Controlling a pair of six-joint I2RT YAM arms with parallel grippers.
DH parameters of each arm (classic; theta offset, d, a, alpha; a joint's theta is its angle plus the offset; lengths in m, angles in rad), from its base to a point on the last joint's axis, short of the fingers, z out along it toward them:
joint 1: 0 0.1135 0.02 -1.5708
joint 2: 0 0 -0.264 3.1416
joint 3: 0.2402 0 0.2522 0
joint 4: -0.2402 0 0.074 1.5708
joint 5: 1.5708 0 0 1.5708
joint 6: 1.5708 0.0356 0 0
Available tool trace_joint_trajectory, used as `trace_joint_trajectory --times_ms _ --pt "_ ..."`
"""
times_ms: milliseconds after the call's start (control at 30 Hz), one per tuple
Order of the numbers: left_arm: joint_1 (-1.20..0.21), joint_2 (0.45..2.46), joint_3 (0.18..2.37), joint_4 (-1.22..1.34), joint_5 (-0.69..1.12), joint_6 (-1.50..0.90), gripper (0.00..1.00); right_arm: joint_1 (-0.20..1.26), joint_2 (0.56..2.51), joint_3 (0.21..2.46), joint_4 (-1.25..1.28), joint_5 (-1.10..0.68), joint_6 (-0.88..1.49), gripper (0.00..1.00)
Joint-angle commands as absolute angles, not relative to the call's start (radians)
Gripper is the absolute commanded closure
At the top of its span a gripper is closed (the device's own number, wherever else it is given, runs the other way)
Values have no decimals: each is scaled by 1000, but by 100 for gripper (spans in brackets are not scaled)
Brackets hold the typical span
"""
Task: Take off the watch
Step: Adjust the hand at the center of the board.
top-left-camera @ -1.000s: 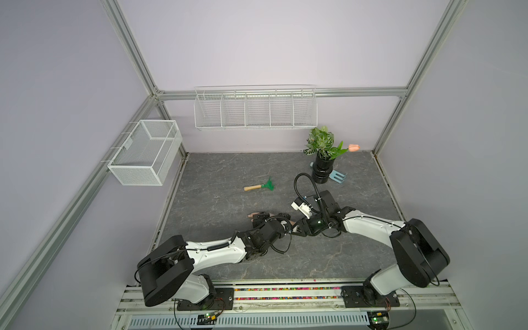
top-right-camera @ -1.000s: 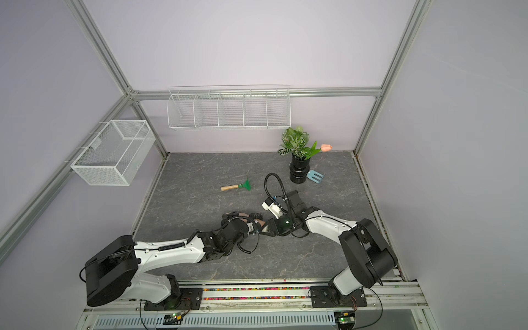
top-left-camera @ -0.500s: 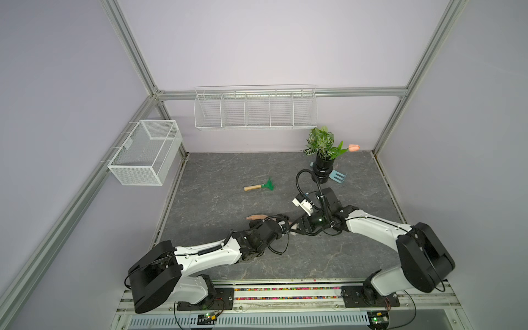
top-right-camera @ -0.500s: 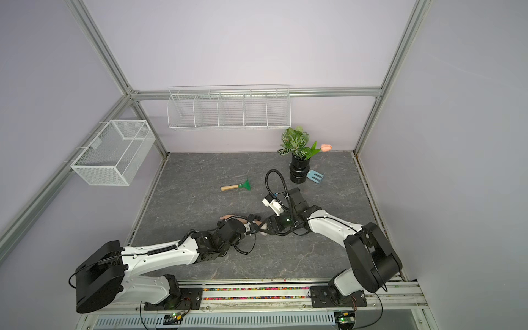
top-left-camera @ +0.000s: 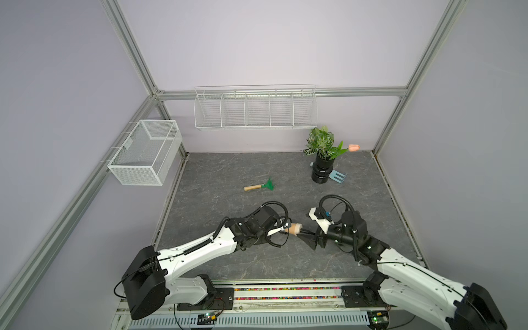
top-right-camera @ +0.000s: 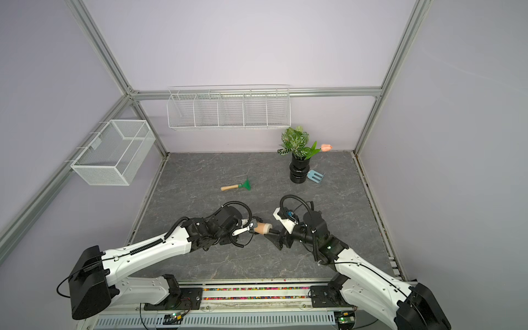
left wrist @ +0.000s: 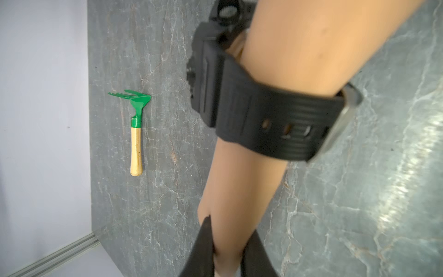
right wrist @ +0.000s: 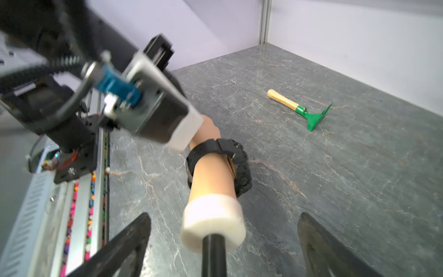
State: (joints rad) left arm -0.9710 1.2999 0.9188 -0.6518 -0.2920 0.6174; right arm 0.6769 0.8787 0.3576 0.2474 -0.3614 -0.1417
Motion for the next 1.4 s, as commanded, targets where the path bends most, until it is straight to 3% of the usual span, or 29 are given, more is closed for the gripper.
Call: trace_joint_trajectory --times_ms 0,300,700,733,867,933,1100,1233,1367 --pt "-935 1353 1048 -819 -130 606 98 709 850 337 313 -294 -299 4" --pt "-832 1697 1381 -1219 161 663 97 720 798 309 317 -96 -147 0" --pt "-771 2016 1514 -1295 280 735 92 718 272 226 -69 160 215 2" --pt "-769 2033 1524 -1289 278 734 88 719 214 212 -87 187 227 0" --pt "-760 2047 1518 -1212 262 710 46 720 87 180 -133 247 232 1" --pt "-761 2030 1506 -1167 252 691 30 719 109 190 -150 269 241 1" --pt "-761 1940 1452 -1071 218 669 15 716 330 276 -149 220 241 2" --pt "-761 1773 1367 -912 157 595 1 702 628 460 -270 205 265 7" --pt "-761 1551 1243 -698 109 499 0 674 887 641 -361 124 243 9"
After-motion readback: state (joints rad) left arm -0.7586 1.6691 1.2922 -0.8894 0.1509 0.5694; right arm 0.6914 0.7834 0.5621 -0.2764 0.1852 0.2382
